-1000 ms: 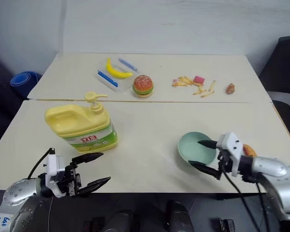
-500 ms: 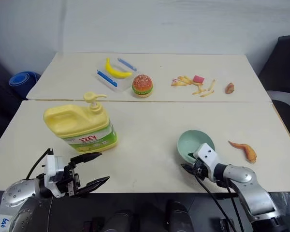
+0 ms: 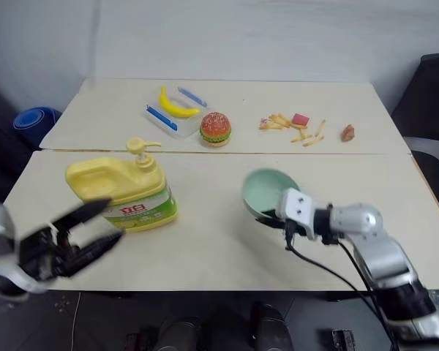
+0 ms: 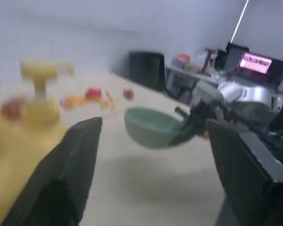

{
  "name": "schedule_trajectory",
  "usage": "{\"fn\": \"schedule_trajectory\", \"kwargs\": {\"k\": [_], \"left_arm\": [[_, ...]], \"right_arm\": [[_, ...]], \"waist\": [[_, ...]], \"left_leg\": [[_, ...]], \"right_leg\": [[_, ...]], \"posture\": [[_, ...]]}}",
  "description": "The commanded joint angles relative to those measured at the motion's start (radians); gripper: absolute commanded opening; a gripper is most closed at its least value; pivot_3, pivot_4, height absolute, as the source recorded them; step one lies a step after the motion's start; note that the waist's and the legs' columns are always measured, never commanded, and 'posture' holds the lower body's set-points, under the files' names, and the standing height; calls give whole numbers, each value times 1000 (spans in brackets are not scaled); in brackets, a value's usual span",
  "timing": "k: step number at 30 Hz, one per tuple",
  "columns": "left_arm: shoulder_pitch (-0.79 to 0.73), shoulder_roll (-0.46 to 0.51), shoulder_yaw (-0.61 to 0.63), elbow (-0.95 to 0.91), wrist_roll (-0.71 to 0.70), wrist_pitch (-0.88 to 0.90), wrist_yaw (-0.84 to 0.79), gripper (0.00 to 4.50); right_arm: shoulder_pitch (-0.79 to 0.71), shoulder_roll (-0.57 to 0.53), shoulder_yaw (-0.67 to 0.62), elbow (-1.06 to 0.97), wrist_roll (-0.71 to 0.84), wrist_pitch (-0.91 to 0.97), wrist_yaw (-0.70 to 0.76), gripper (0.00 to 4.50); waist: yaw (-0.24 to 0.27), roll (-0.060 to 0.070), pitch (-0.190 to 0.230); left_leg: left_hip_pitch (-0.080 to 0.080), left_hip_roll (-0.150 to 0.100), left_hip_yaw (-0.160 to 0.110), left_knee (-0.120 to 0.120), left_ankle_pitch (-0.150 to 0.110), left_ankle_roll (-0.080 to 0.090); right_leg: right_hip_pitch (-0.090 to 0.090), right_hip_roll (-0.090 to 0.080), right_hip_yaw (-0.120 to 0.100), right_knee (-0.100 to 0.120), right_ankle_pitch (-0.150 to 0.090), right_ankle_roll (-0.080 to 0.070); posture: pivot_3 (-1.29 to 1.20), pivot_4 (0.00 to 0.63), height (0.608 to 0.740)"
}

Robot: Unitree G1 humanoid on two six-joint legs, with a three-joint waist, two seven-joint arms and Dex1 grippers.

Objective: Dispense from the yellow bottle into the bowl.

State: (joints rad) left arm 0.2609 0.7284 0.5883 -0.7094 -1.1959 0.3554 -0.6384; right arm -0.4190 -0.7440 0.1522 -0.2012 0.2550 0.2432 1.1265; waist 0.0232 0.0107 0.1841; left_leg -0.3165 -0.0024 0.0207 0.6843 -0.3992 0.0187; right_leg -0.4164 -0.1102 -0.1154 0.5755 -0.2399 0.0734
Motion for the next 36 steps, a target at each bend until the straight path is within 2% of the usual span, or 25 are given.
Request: {"fn": "schedule_trajectory", "kwargs": {"k": [1, 4, 5, 7, 9, 17, 27, 36], "left_arm": [[-214, 52, 33, 75, -27, -8, 159, 2583], [-449, 116, -52, 225, 27, 44, 185, 1636], [-487, 131, -83, 254, 59, 61, 178, 1192], [-594, 143, -187, 329, 155, 83, 166, 579], [-652, 140, -240, 375, 216, 82, 142, 42], [-709, 85, -310, 388, 286, 132, 95, 42], [-712, 83, -356, 373, 356, 237, 79, 42], [-730, 75, -391, 370, 321, 442, 140, 42]], "right_arm": [[-169, 24, 63, 10, 25, 71, 85, 0], [-398, 84, 182, 114, -45, 159, 136, 0], [-440, 103, 200, 140, -56, 184, 135, 0], [-523, 157, 232, 199, -73, 213, 129, 0], [-570, 192, 252, 237, -95, 214, 127, 0], [-686, 300, 274, 311, -142, 241, 92, 0], [-701, 291, 267, 235, -127, 307, 131, 0], [-692, 295, 275, 202, -133, 326, 130, 0]], "waist": [[2, 0, 1], [-5, 0, 1], [-9, 0, 1], [-15, 0, 0], [-21, -1, 0], [-30, -2, 0], [-28, -2, 0], [-28, -2, 0]], "left_leg": [[0, -1, -2, 0, 1, -1], [-1, -2, -3, 0, 4, -3], [-3, -2, -4, 0, 6, -3], [-2, -1, -3, -1, 6, -4], [-4, -2, -4, -1, 5, -3], [-7, -1, -4, -1, 6, -4], [-5, 0, -5, 0, 9, -10], [-4, -1, -6, 0, 9, -9]], "right_leg": [[1, 0, -2, 0, 0, 0], [1, 2, -4, 1, 0, 0], [1, 5, -5, 4, 2, 0], [1, 9, -5, 3, 1, 0], [0, 9, -6, 2, 1, 0], [-1, 9, -9, -1, 2, 1], [-2, 8, -8, 4, 2, 1], [-2, 3, -7, 6, 2, 1]], "posture": [[0, 150, 740], [0, 150, 740], [0, 150, 740], [0, 150, 740], [0, 150, 740], [0, 150, 740], [0, 150, 740], [0, 150, 740]]}}
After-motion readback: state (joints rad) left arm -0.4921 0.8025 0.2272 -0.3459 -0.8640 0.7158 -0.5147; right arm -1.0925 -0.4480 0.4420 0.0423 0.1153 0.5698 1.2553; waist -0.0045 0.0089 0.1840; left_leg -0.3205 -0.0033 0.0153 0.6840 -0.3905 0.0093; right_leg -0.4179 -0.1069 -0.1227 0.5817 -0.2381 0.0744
